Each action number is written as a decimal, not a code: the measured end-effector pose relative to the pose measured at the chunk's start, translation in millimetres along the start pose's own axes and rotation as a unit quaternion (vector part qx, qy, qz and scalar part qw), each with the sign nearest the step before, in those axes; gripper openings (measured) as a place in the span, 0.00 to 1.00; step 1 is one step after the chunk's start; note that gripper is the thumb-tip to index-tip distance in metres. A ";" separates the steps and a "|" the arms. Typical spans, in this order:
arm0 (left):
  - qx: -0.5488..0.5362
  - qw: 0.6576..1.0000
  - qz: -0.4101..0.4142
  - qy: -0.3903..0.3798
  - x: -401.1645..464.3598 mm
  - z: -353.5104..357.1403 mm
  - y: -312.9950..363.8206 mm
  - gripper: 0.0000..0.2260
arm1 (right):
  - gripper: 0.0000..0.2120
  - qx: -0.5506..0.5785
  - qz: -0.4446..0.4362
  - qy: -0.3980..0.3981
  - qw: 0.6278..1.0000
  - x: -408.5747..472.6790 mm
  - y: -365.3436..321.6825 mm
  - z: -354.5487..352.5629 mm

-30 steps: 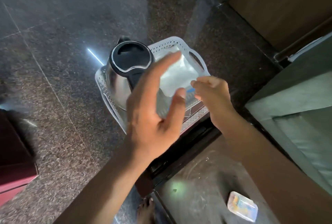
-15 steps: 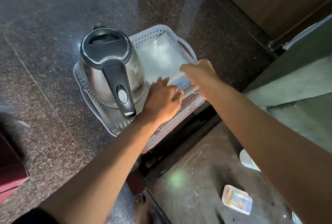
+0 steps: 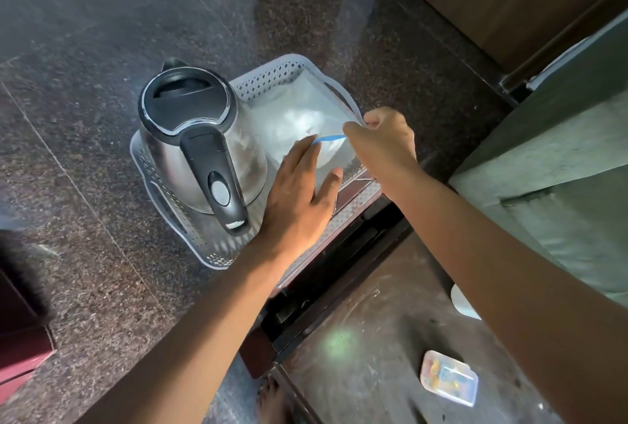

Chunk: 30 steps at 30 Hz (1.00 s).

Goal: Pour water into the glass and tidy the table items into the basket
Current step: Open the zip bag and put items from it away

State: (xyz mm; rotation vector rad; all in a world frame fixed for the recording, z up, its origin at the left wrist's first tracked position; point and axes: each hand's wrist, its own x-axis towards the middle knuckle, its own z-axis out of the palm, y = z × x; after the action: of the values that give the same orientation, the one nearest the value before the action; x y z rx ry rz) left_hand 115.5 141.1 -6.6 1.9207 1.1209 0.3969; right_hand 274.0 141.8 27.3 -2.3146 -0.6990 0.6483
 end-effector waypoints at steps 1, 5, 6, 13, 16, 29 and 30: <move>-0.019 1.000 0.018 0.015 -4.8 0.0 3.4 0.26 | 0.09 0.005 0.006 0.006 1.000 1.3 0.1 -0.6; -0.058 0.991 0.101 0.058 -20.7 1.4 11.4 0.26 | 0.13 0.010 0.042 0.023 0.999 5.3 -4.0 -4.3; -0.064 0.990 0.114 0.061 -23.9 1.1 13.2 0.27 | 0.13 0.016 0.056 0.023 0.998 5.2 -5.9 -6.1; -0.075 0.985 0.140 0.072 -43.9 5.5 16.6 0.22 | 0.14 0.018 0.108 0.026 0.994 -1.8 -2.9 -13.5; -0.069 0.986 0.138 0.069 -51.2 6.9 17.3 0.20 | 0.11 0.035 0.079 0.039 0.996 -10.0 0.5 -17.7; -0.093 0.952 0.226 0.186 -71.0 24.6 62.3 0.11 | 0.11 0.085 -0.084 0.041 0.992 -59.8 5.8 -128.3; -0.111 0.951 0.222 0.187 -69.1 30.3 66.3 0.11 | 0.10 0.076 -0.089 0.038 0.992 -66.3 8.9 -140.5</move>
State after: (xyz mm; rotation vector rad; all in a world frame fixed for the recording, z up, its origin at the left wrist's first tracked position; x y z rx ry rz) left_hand 133.5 53.1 38.2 1.9307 0.8162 1.1261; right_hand 311.8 35.7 134.8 -2.0977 -0.7831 0.5101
